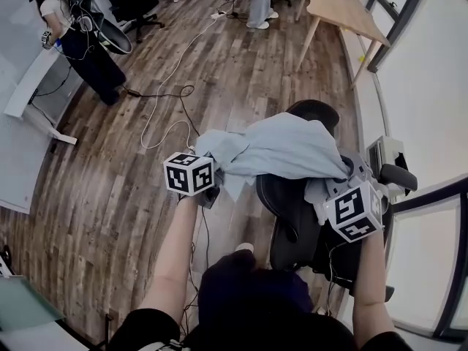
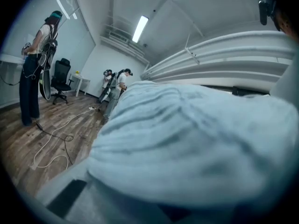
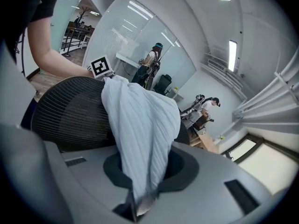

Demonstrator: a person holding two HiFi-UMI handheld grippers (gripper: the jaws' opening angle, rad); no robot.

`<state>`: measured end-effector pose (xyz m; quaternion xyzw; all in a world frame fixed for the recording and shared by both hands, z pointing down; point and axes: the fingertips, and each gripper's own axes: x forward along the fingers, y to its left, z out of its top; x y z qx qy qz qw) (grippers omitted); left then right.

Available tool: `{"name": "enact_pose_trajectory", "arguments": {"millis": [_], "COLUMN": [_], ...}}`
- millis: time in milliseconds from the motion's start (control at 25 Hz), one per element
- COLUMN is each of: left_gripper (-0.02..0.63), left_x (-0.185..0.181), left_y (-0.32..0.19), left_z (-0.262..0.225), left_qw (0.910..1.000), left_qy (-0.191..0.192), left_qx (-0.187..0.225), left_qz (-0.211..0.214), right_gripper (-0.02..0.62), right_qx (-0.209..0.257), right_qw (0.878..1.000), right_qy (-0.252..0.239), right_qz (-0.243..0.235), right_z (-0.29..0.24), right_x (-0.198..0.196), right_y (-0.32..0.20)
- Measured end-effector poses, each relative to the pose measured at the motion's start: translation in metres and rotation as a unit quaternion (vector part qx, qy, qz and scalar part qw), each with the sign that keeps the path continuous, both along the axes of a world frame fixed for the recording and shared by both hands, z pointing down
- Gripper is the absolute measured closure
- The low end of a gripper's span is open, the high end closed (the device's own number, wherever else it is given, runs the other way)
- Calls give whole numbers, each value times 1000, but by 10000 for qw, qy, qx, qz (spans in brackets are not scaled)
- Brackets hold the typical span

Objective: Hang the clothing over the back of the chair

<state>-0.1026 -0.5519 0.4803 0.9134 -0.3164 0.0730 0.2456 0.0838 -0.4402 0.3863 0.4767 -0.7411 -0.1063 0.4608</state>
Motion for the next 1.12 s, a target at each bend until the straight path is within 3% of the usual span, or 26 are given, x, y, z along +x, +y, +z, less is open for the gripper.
{"name": "enact_pose_trajectory", "arguments": {"millis": [280,480,880,1120], "left_gripper": [588,588,584,491], "left_x": [33,43,25,11], "left_y": [19,35,30,41], "left_z": [43,59,53,57], "left_qw": [9987,9964,9928,9905], "left_qy": [-177,302,831,970], "left_qx": [-403,-708,-859,-940], "left_qz": [238,352,-72,-262], "right_gripper": [503,480,367,321], "right_qx": [-227,-236,-246,-267], "right_qw": [9990,9976,9958,9950], "right_qy": [-309,-613,-879,-955], "right_qz": [-208,-195,-69,-85], "right_z": [13,22,30,37], "right_x": [-12,-23,-21,-18], "right_y": [14,22,36,50]}}
